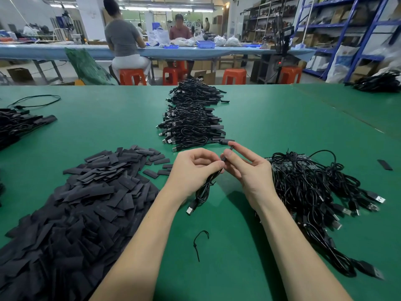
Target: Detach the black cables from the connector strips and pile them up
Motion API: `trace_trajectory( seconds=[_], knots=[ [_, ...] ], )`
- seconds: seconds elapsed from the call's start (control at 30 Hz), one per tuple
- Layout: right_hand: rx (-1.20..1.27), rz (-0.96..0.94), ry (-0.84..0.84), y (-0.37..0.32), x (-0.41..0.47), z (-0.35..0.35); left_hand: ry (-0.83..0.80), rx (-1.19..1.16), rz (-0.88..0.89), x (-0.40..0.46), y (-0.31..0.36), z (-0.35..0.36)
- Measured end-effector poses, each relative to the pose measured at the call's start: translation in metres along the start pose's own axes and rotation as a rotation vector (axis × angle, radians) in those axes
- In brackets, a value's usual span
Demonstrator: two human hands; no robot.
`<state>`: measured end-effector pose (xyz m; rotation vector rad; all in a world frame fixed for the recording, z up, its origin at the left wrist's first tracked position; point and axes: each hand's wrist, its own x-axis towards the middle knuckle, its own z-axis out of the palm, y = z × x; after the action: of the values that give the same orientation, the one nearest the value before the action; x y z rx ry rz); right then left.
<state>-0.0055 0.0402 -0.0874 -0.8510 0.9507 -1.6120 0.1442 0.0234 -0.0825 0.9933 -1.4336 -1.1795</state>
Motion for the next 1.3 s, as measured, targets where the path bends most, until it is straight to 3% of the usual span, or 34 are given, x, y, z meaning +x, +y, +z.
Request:
trace_trajectory(
  seconds=[0.37, 0.5, 0.6, 0.77, 0.87, 1.07, 1.3],
  knots=[
    [0.059, -0.010, 0.041, 0.004, 0.001, 0.005, -0.015, 0.009, -0.005, 0.003, 0.003, -0.001],
    [0.081, -0.047, 0.150, 0.006, 0.004, 0.006, -0.080, 0.221, -0.009, 0.004, 0.003, -0.005],
    [-0.062, -0.097, 0.145, 0.007, 0.005, 0.004, -0.029, 0.402, 0.025, 0.005, 0.001, -0.010],
    [-0.796, -0.314, 0.264, 0.016, 0.001, 0.004, 0.213, 0.601, 0.162, 0.020, 0.009, -0.023],
    [-1.019, -0.381, 0.190, 0.023, -0.003, 0.012, 0.250, 0.698, 0.276, 0.049, 0.023, -0.025],
    [-1.083, -0.402, 0.100, 0.033, 0.002, 0.012, 0.200, 1.007, 0.391, 0.149, 0.052, -0.024],
    [-1.077, -0.368, 0.113, 0.039, 0.012, 0.012, 0.113, 1.461, 0.268, 0.195, 0.018, -0.033]
  ],
)
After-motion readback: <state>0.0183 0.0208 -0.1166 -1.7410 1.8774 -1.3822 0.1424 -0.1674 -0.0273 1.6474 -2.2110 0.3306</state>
